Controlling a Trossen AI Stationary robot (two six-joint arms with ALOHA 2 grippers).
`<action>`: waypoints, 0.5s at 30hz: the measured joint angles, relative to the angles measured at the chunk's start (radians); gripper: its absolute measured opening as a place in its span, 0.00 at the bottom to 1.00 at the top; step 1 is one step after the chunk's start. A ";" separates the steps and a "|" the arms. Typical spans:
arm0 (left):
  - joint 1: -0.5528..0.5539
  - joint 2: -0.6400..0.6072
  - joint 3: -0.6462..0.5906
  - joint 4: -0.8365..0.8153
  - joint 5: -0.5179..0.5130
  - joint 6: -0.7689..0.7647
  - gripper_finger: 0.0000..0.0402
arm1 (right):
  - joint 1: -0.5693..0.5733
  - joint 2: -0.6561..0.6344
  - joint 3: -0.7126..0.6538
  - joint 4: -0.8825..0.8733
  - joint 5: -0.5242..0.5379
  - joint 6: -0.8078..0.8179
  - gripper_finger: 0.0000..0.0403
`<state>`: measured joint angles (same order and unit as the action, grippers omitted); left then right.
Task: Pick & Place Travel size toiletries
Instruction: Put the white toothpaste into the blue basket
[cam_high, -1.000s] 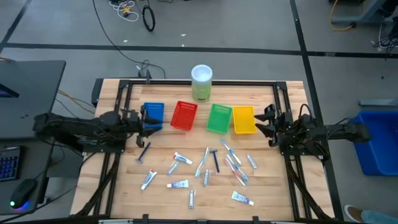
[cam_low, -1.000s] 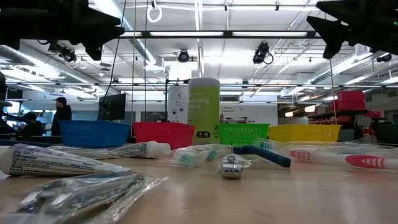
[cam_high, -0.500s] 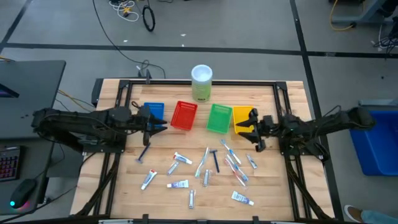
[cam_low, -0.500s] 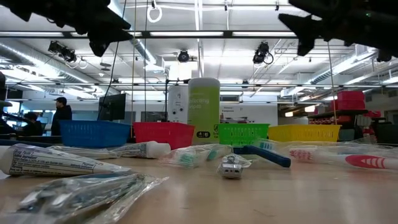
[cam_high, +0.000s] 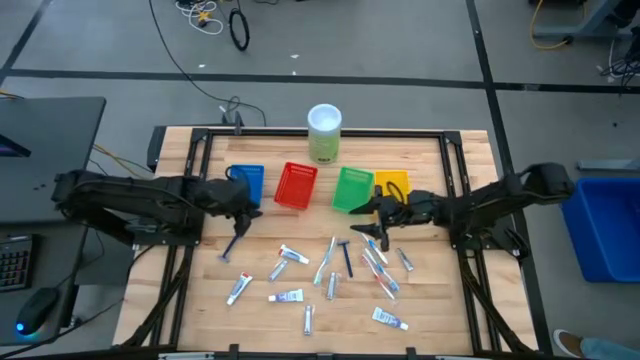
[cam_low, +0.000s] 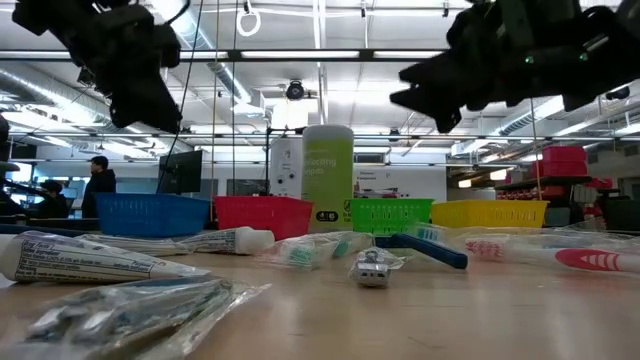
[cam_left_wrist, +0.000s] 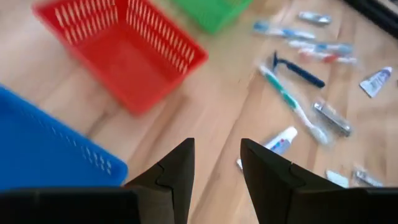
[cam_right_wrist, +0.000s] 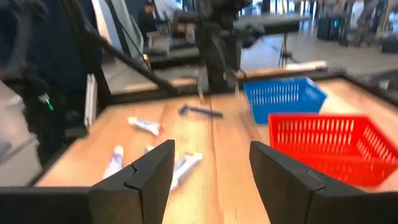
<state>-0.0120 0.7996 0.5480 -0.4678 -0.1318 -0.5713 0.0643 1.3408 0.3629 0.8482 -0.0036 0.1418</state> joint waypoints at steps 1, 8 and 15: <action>-0.002 0.012 0.000 -0.010 0.010 -0.011 0.35 | 0.000 0.018 0.002 0.000 0.004 0.000 0.55; -0.051 0.145 0.000 0.095 0.028 0.085 0.35 | 0.000 0.083 0.023 0.009 0.010 0.000 0.53; -0.102 0.320 0.000 0.279 0.077 0.133 0.36 | 0.000 0.094 0.036 0.010 0.010 0.000 0.50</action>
<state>-0.1142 1.1197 0.5478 -0.1889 -0.0550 -0.4380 0.0643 1.4345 0.3985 0.8581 0.0063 0.1421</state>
